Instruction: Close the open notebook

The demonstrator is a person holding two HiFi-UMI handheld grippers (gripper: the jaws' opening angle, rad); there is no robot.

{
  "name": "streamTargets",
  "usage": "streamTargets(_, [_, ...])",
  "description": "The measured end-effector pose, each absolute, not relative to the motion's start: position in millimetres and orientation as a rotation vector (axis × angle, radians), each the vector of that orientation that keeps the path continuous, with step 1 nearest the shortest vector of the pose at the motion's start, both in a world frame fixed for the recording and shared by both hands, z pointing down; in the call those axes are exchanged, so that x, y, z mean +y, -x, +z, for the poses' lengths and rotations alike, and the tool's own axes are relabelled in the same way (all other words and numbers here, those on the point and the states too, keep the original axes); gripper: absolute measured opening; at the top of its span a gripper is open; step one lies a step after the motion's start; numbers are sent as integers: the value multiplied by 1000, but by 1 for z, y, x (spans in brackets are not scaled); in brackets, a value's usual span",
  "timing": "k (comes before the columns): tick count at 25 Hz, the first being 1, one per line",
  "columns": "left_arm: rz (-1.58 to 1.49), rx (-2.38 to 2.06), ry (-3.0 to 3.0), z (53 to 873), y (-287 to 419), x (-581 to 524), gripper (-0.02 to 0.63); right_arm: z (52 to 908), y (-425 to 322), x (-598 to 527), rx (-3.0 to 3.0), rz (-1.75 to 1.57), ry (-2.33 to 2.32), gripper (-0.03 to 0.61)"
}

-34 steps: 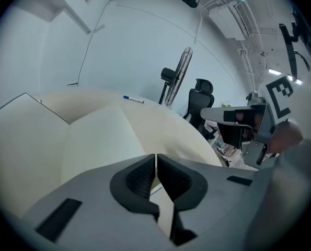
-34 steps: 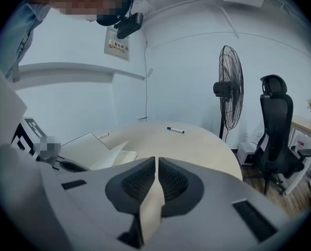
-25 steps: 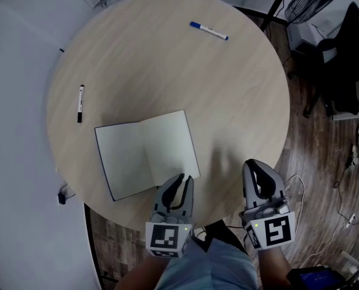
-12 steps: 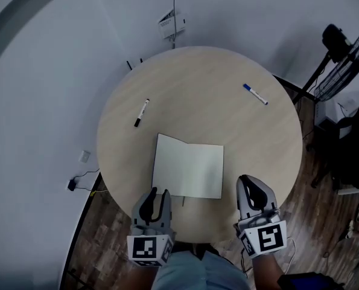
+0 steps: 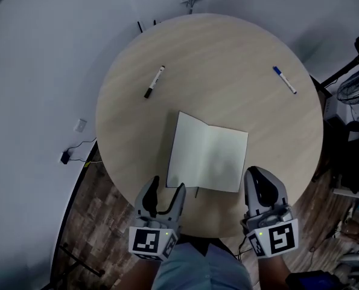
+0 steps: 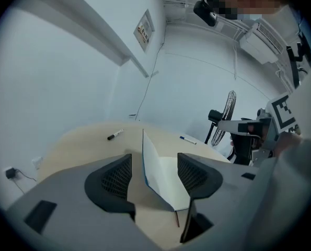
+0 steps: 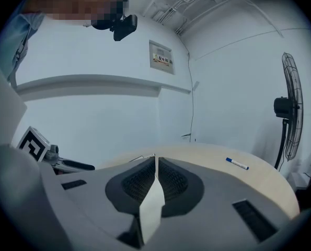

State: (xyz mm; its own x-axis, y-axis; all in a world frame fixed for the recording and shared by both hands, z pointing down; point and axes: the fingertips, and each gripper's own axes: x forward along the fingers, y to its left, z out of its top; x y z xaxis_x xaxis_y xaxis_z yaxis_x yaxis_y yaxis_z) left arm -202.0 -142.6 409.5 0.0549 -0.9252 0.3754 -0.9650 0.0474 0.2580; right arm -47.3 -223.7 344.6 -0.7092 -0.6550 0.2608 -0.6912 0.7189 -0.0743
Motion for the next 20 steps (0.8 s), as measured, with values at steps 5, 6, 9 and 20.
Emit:
streamTargets(5, [72, -1777, -1889, 444, 201, -154, 279, 377, 58, -232, -2648, 264, -1068, 49])
streamTargets(6, [66, -1758, -1896, 447, 198, -155, 279, 382, 58, -233, -2640, 268, -1071, 49])
streamTargets(9, [56, -1715, -1925, 445, 188, -156, 279, 388, 55, -233, -2626, 281, -1087, 49])
streamTargets(20, [88, -1556, -2143, 395, 124, -153, 279, 350, 14, -221, -2670, 276, -1227, 49])
